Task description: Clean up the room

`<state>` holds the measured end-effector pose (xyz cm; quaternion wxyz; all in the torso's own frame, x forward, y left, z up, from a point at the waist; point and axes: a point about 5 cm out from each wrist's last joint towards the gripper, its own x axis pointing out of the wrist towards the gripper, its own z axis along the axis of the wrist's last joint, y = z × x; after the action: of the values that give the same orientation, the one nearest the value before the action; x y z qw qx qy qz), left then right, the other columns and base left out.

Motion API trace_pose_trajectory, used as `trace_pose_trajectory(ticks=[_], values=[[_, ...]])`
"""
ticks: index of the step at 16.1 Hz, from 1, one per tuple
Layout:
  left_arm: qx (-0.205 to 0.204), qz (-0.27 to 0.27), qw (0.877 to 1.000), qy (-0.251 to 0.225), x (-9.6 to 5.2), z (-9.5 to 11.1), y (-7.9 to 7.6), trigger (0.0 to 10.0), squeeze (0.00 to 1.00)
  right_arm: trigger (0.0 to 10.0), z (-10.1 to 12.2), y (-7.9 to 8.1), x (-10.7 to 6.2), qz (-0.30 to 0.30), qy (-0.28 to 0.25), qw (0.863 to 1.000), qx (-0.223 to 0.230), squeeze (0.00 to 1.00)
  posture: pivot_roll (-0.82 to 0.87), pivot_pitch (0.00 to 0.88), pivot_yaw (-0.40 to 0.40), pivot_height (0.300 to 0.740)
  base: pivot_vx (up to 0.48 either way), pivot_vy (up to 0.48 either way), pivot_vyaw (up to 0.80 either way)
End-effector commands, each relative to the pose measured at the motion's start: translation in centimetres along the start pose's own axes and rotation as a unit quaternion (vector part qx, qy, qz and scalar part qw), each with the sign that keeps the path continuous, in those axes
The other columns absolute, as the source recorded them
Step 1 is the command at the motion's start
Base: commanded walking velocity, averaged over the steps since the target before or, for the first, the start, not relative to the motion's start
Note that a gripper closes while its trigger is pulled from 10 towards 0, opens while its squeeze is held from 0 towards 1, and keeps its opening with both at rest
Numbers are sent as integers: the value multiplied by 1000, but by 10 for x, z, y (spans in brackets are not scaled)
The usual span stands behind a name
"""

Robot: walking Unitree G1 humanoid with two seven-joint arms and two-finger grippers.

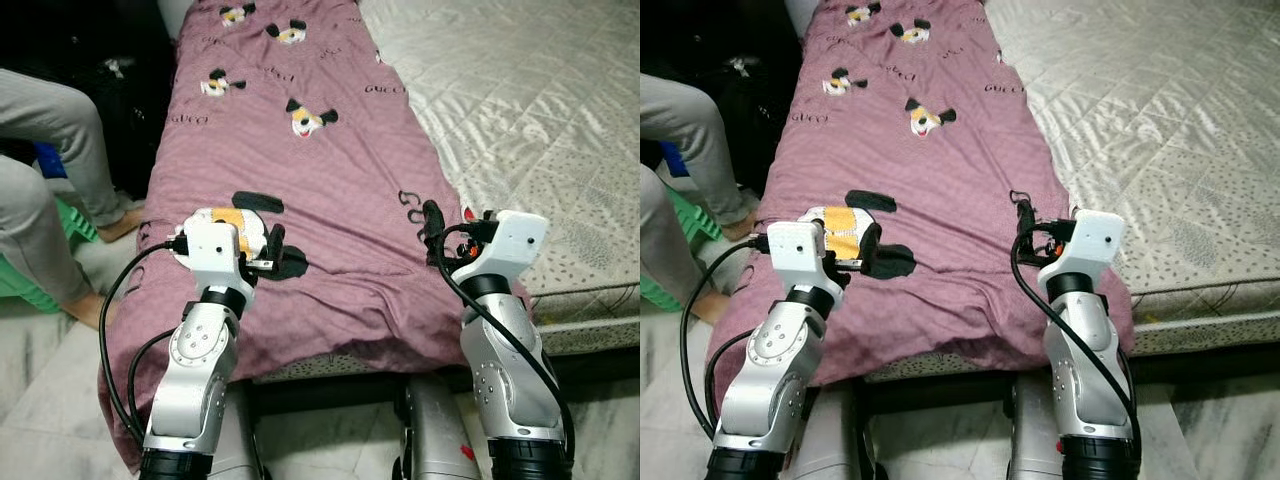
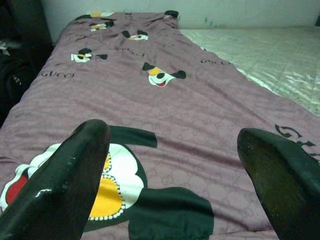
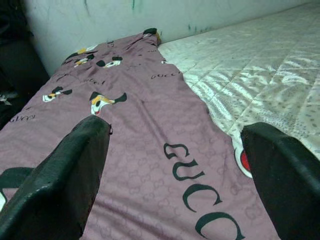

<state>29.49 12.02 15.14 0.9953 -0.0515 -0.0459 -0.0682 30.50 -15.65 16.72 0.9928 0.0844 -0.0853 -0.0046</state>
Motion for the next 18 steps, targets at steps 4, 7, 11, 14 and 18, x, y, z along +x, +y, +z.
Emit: trace_pose_trajectory(ticks=[4,7,11,14,18], values=[[0,-5,1000,-2,1,0,-1,10000,0,10000,2,5,2,7,-6,1000,3,0,-11,91,89,637,0,0,0],[-3,-8,1000,-3,1,0,-2,10000,0,10000,0,2,2,1,-2,1000,-3,0,-13,90,89,677,0,0,0],[-1,-11,1000,-7,1,0,-7,10000,0,10000,-7,1,0,-2,13,1000,-18,0,-11,90,85,711,0,0,0],[7,-21,1000,-11,1,1,-10,10000,0,10000,-10,-3,-2,-3,12,999,-31,0,-11,90,85,711,0,0,0],[7,-25,1000,-12,1,2,-10,10000,0,10000,-12,-3,-1,-3,13,999,-37,0,3,92,81,711,0,0,0]])
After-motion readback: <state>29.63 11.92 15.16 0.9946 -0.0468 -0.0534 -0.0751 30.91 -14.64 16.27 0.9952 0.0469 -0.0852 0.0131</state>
